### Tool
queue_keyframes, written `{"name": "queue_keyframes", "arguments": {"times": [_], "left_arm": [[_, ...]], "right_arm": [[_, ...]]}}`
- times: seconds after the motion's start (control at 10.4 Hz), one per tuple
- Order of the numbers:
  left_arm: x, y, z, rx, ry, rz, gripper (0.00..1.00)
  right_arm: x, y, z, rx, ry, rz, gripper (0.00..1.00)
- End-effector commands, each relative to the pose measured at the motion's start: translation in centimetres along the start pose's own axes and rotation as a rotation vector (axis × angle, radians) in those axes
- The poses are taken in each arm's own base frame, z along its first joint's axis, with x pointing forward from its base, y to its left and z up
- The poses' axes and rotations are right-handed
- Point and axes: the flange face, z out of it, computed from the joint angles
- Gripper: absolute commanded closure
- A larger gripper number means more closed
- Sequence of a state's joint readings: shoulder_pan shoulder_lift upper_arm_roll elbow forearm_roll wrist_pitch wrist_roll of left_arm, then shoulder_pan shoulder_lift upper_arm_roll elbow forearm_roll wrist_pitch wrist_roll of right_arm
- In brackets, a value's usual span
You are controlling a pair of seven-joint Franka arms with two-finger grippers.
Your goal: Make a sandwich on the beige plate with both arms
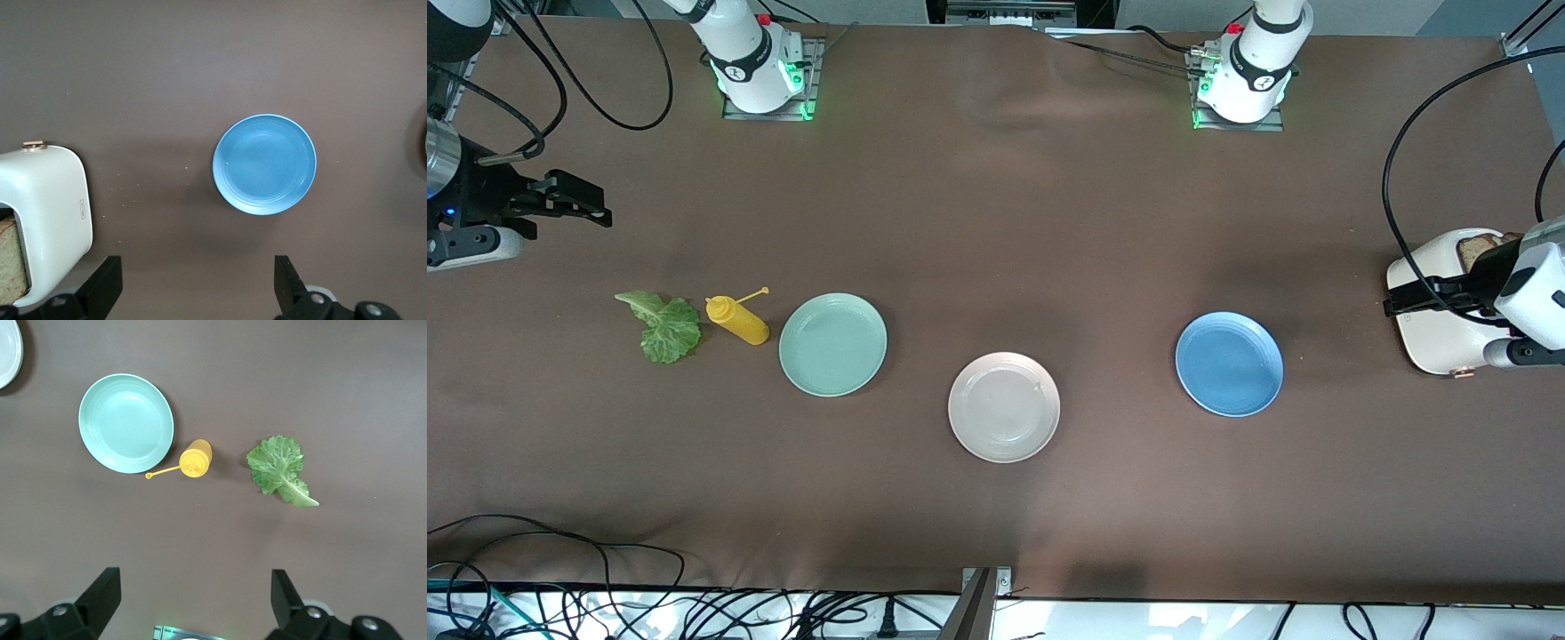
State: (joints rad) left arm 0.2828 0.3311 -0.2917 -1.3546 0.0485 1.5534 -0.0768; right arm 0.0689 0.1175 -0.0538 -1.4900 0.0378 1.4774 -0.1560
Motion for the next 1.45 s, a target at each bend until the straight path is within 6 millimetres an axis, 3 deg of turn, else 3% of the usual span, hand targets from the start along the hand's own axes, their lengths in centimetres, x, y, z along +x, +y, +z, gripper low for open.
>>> {"name": "queue_keyframes", "arguments": {"times": [0.0,0.39,1.35], "left_arm": [[-0.45,0.17,-0.34,0.029,0.004,0.023,0.00],[-0.40,0.16,-0.25,0.029,0.002,0.023,0.00],[-0.37,0.25,-0.09,0.029,-0.001,0.025,0.00]], "right_arm": [[-0.11,0.16,-0.48,0.005,-0.006,0.014,0.00],[-0.12,-0.55,-0.36,0.005,-0.017,0.003,0.00],[0.02,0.05,-0.01,0.010,-0.011,0.020,0.00]]}}
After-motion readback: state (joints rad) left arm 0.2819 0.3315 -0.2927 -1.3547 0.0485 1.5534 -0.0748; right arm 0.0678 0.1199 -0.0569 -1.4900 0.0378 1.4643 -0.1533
